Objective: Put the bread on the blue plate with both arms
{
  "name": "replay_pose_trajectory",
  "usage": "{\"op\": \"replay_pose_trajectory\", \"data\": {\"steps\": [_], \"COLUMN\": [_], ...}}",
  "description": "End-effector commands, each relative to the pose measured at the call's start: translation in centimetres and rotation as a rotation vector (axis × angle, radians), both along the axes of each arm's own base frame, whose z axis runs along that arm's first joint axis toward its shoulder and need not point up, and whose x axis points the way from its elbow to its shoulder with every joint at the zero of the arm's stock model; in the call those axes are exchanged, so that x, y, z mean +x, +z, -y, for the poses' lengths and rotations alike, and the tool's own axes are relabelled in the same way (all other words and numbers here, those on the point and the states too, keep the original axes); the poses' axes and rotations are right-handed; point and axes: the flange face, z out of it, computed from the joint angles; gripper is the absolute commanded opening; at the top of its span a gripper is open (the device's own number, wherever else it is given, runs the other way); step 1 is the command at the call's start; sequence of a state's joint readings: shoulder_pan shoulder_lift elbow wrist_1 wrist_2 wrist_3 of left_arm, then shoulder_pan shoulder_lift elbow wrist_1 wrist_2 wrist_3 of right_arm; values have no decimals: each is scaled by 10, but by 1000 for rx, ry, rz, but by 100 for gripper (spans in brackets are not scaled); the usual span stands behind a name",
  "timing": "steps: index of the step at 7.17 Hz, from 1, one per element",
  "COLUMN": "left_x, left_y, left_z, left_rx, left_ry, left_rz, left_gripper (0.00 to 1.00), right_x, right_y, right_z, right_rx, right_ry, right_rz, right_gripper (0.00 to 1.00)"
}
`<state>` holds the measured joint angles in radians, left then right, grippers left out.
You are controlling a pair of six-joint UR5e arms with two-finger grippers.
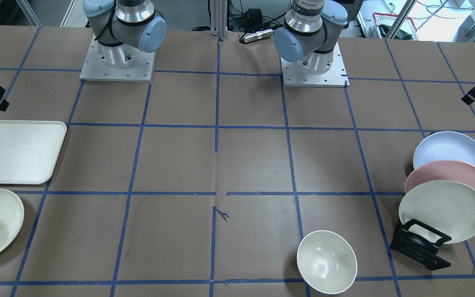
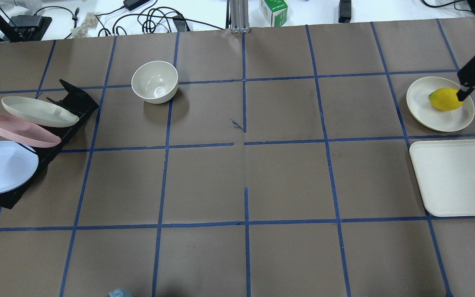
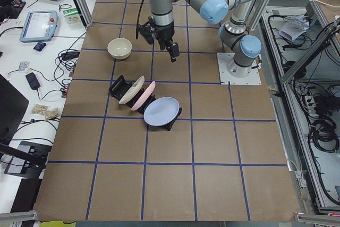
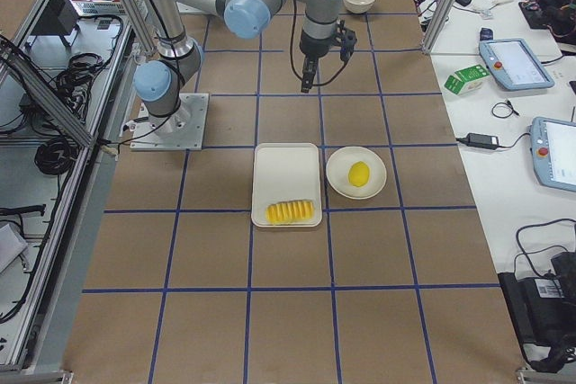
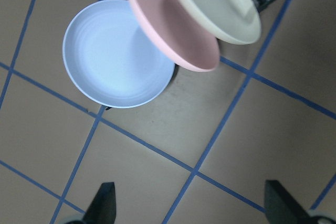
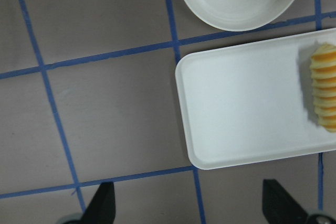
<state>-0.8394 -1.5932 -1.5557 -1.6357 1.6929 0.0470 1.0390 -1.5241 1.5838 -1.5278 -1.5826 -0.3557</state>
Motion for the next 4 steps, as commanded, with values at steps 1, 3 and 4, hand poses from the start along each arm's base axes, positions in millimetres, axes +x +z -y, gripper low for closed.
{"op": "replay_pose_trajectory", "data": {"steps": [1, 3, 4], "left_x": [79, 113, 135], "left_y": [-70, -116, -140], "left_z": [-26, -23, -17], "left_rx": [-68, -72, -95], "left_ry": [75, 69, 72], "left_rz": [-66, -40, -12], "left_gripper": [100, 100, 100], "right_x": [-112, -170, -196], "right_y": [-56, -120, -143], "right_z": [11, 22, 24], "right_rx": [-4, 20, 4], "right_ry": [31, 87, 144], "right_rz": [-65, -61, -74], "right_gripper": [100, 100, 100]}}
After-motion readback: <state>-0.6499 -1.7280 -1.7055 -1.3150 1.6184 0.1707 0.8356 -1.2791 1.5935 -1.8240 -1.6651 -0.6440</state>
